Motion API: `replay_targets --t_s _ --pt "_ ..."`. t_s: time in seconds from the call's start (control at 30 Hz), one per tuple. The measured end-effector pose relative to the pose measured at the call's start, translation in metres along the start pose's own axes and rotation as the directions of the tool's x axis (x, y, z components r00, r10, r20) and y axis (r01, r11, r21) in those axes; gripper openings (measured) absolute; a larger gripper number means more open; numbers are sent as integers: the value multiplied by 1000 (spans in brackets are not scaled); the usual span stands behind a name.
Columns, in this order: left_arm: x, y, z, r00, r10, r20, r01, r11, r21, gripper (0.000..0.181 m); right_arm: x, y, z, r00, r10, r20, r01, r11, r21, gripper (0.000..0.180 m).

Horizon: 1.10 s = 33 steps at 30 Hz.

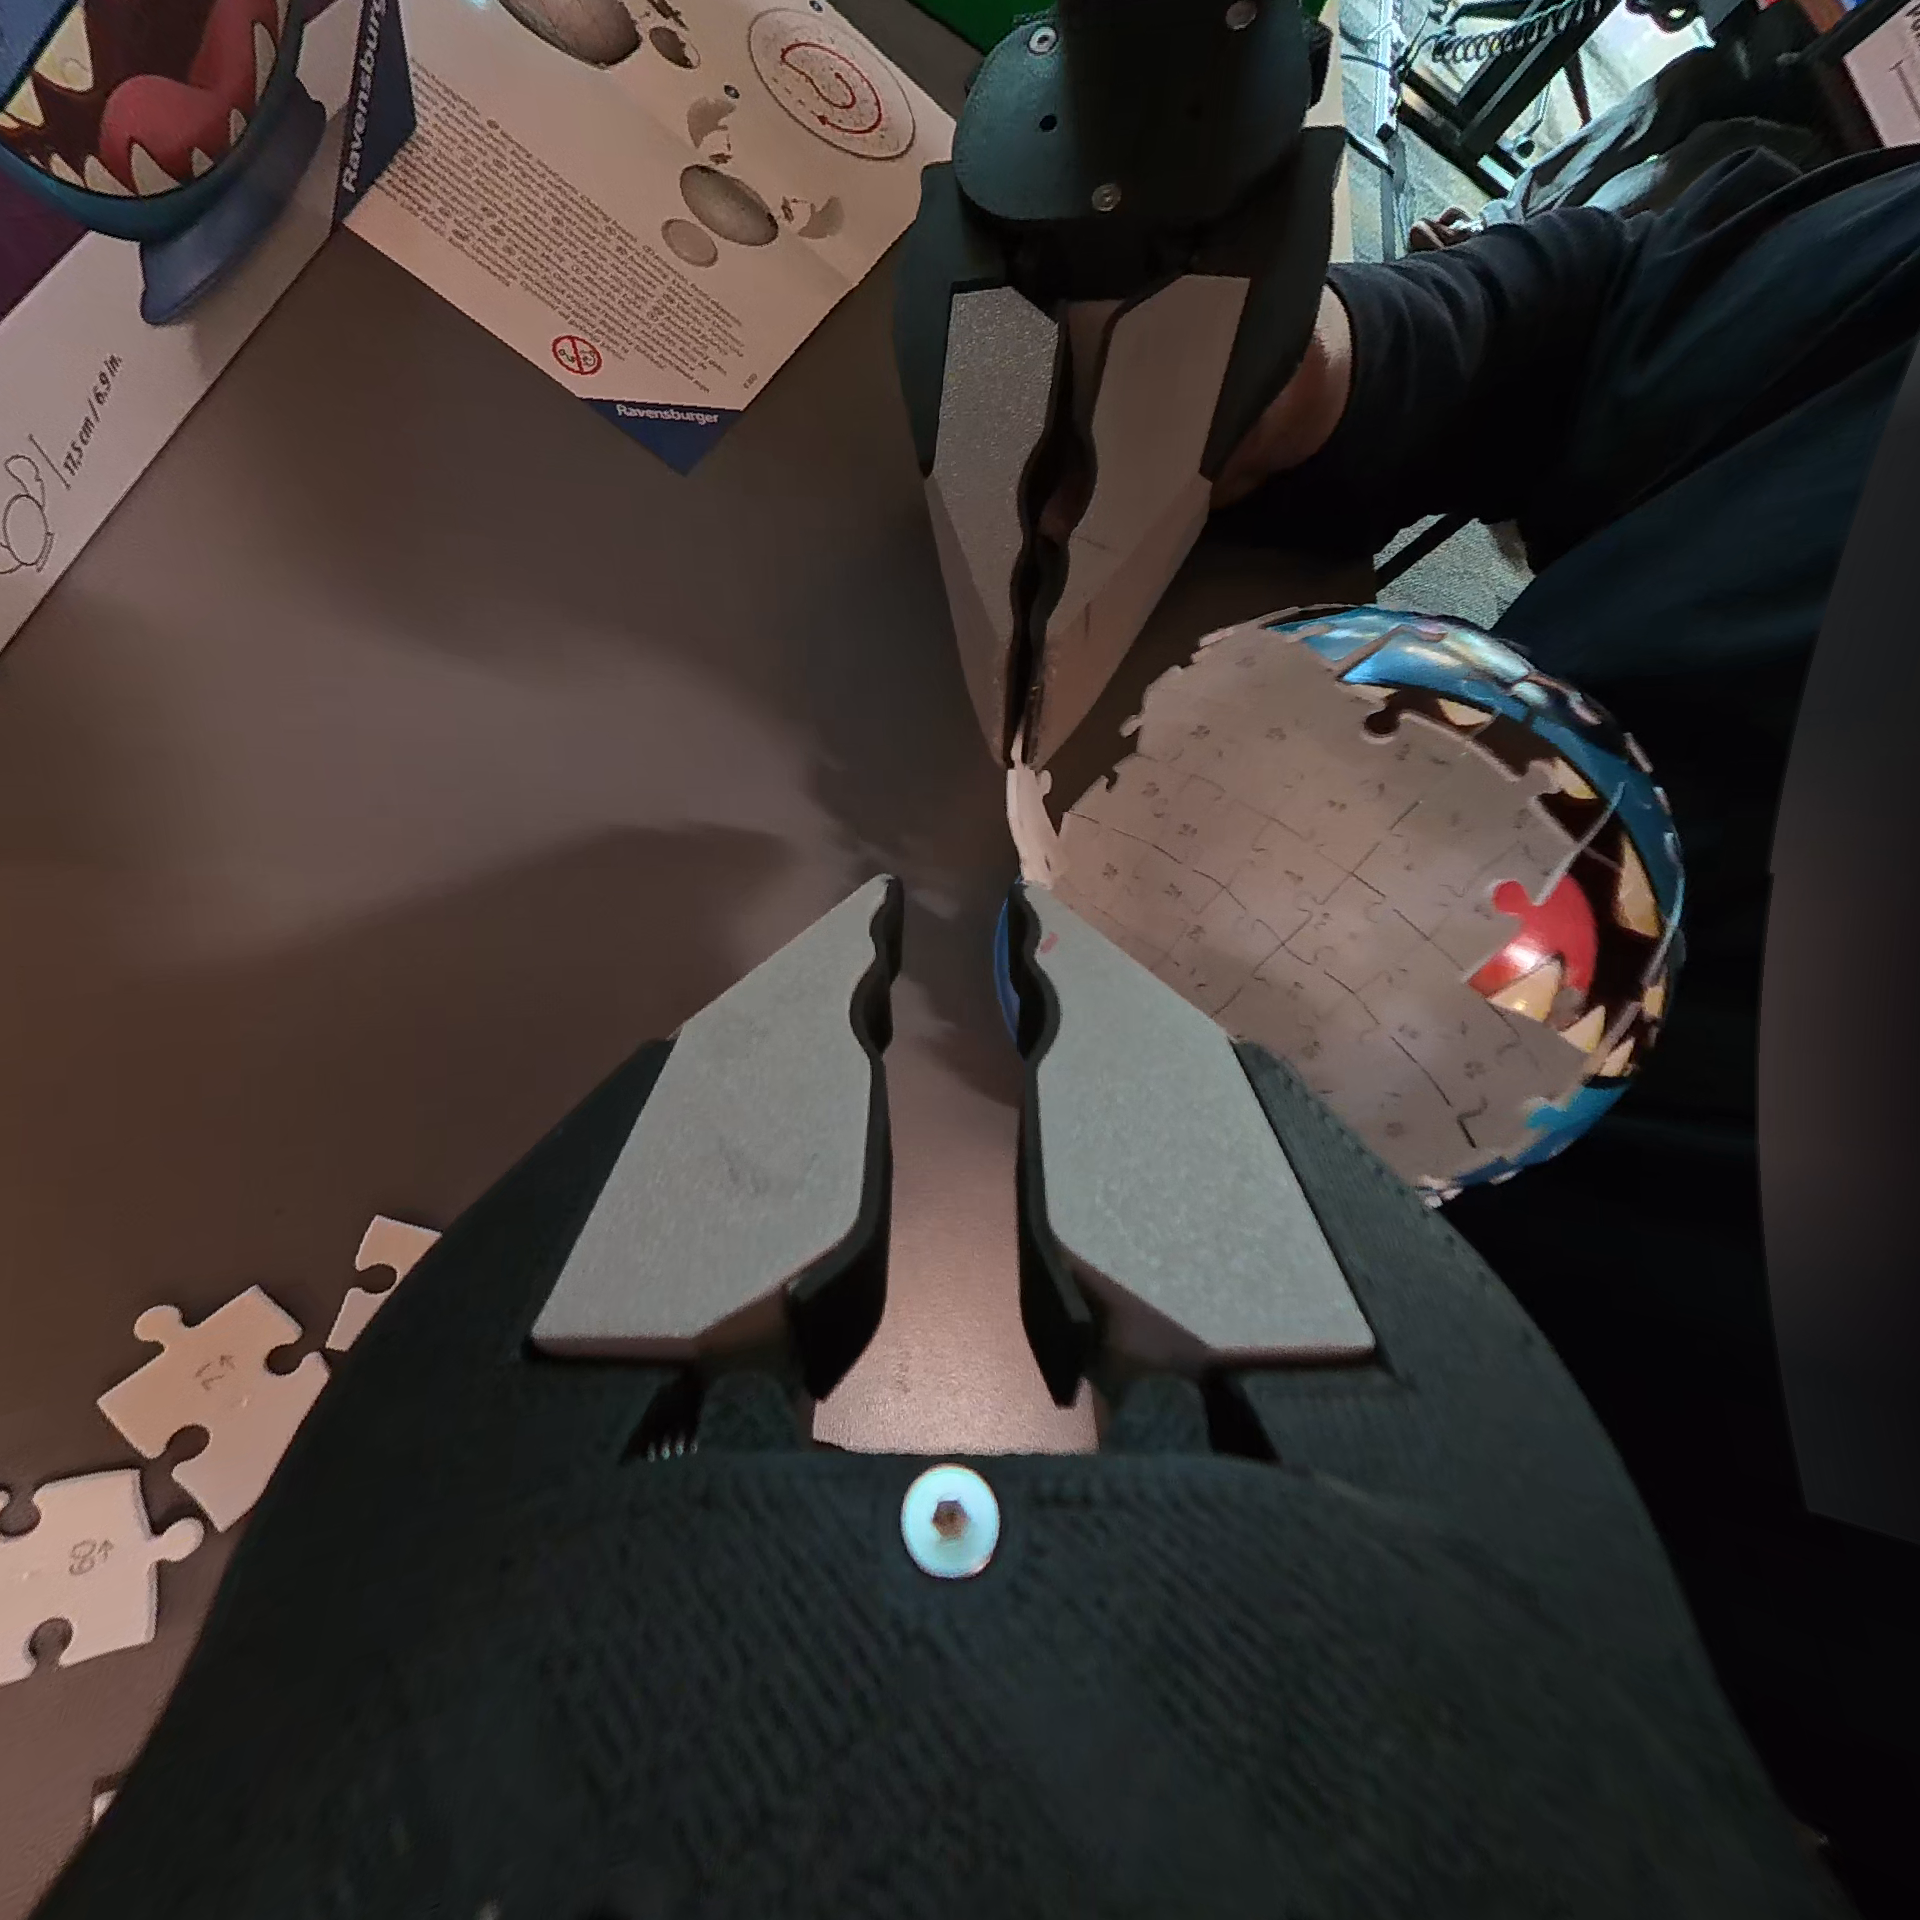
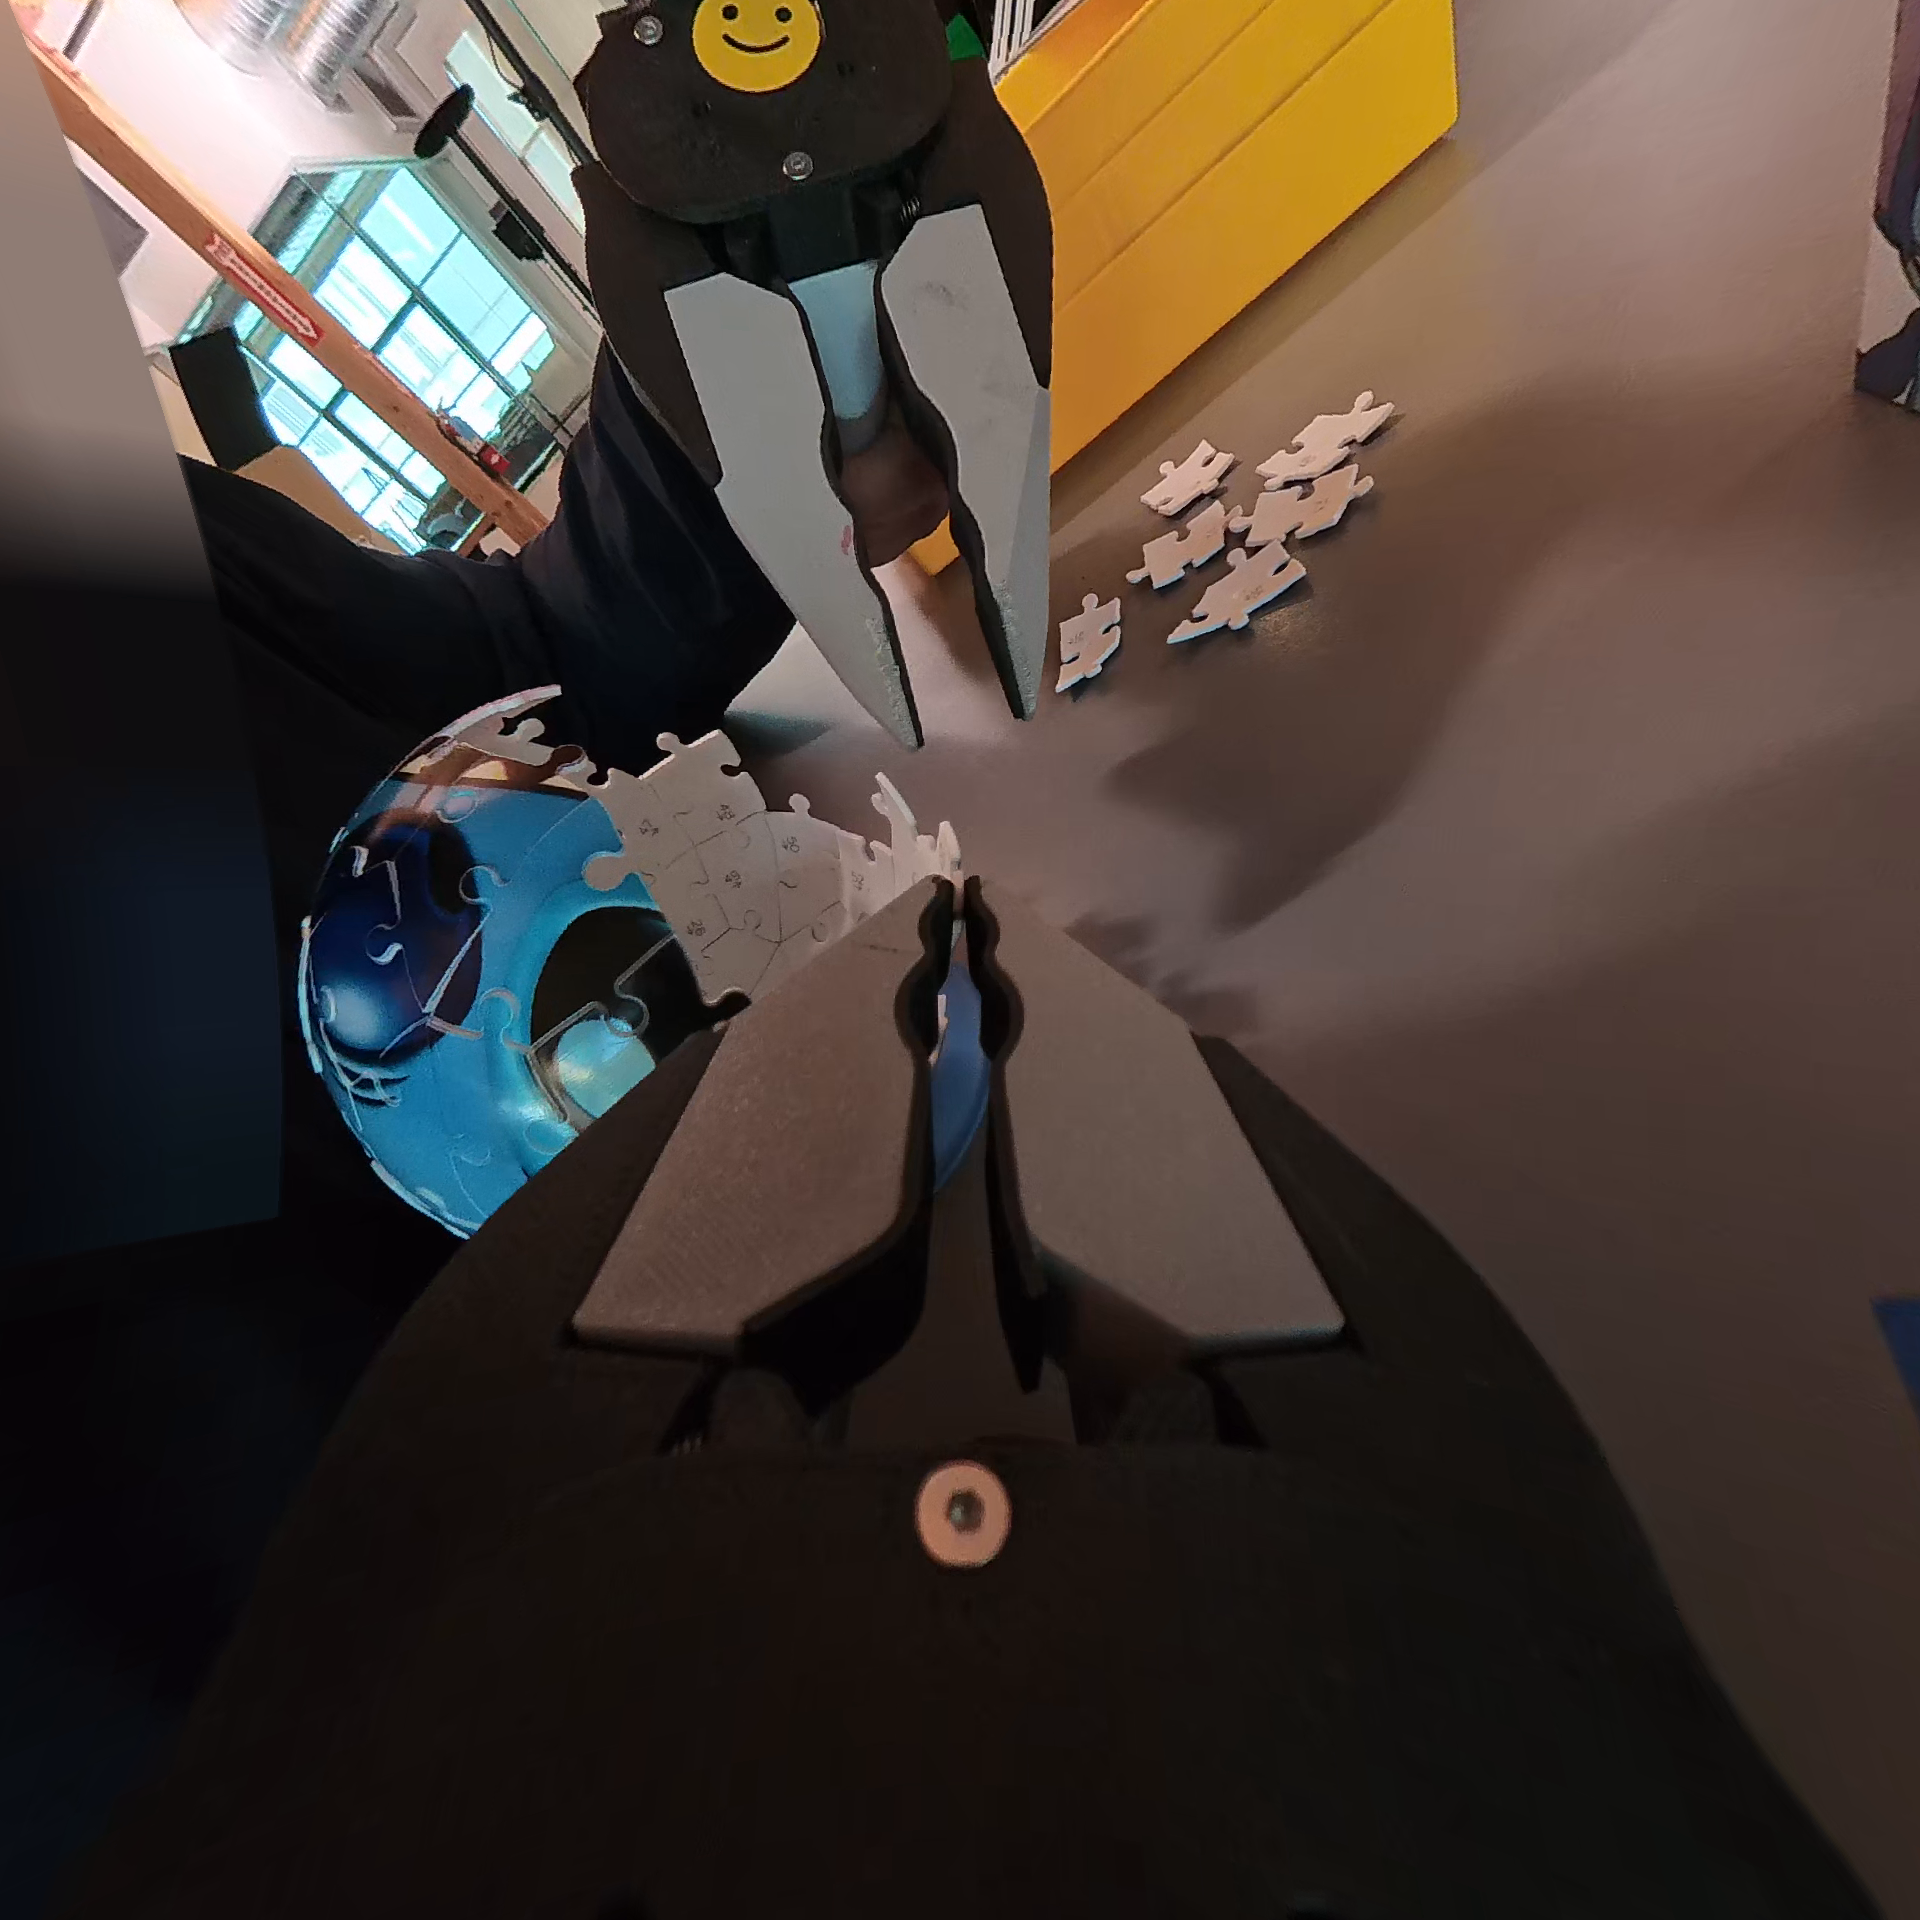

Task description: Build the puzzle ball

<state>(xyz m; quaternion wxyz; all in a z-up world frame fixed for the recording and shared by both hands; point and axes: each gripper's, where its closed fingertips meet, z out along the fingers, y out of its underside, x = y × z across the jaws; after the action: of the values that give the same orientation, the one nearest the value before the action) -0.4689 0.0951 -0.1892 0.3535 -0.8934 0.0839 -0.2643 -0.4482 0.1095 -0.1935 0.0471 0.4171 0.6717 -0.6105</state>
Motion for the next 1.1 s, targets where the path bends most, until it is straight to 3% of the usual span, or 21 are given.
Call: replay_targets --t_s 0.2,0.53,0.83,1.1 --pt "0 0 0 1000 0 -1 0 1000 1 18 3 -4 -2 1000 9 -15 -9 1000 26 0" --pt "2 -29 0 998 -37 -50 44 988 149 17 8 -46 -24 998 57 -20 -49 956 289 0" --pt "6 -38 6 997 -31 -66 43 981 189 3 4 -48 -20 998 65 8 -65 951 304 0" --pt "-1 -36 0 998 -36 -44 44 980 193 1 8 -40 -14 997 71 0 -69 964 255 0"
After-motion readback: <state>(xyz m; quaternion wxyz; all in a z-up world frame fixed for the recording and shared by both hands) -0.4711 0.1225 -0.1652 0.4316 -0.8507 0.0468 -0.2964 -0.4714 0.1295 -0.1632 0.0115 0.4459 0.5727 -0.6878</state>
